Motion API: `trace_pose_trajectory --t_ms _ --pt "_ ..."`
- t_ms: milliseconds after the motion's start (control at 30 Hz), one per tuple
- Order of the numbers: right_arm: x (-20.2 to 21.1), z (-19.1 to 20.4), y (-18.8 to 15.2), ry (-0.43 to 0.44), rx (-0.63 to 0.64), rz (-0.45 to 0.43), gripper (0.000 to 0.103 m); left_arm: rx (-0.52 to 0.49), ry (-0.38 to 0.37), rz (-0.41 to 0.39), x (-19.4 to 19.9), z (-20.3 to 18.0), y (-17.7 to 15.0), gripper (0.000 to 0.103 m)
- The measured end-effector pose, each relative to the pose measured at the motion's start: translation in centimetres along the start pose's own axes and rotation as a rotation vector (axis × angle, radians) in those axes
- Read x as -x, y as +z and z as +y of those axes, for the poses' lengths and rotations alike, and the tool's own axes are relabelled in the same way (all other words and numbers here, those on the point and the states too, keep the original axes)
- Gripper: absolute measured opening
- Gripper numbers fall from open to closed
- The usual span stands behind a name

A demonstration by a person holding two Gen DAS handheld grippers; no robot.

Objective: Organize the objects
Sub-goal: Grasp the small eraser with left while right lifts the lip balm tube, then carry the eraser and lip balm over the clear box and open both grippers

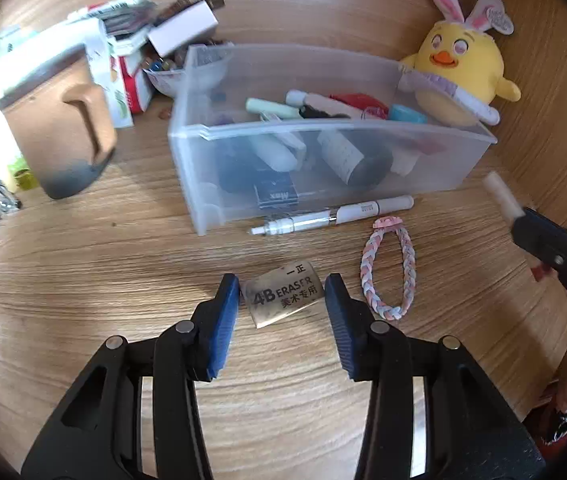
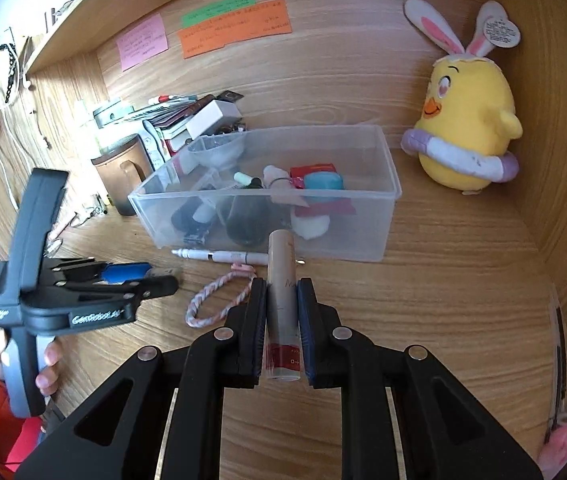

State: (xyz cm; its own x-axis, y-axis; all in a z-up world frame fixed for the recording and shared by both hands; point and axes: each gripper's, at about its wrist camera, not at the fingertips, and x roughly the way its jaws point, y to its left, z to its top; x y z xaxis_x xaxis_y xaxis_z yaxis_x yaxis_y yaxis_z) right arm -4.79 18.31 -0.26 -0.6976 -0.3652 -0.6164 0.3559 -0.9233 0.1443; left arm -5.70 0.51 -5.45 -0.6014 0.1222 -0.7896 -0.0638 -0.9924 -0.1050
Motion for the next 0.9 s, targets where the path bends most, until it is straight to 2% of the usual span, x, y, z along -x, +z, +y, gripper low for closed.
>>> trace_pose_trajectory --t_ms 200,433,900 --pt "-0.4 0.8 1.5 -0.002 0.030 -0.019 0.014 -0.010 -0.034 -0.082 2.9 0.0 0.4 0.044" --pt "-0.6 1.1 3.9 -0.021 0.033 -0.063 0.014 -0.031 -0.057 -0.173 5.0 -0.2 2.5 0.044" --pt "-1.8 0.2 8.5 -0.068 0.045 -0.115 0.014 -0.040 -0.072 -0.230 4.9 -0.1 6.4 0.044"
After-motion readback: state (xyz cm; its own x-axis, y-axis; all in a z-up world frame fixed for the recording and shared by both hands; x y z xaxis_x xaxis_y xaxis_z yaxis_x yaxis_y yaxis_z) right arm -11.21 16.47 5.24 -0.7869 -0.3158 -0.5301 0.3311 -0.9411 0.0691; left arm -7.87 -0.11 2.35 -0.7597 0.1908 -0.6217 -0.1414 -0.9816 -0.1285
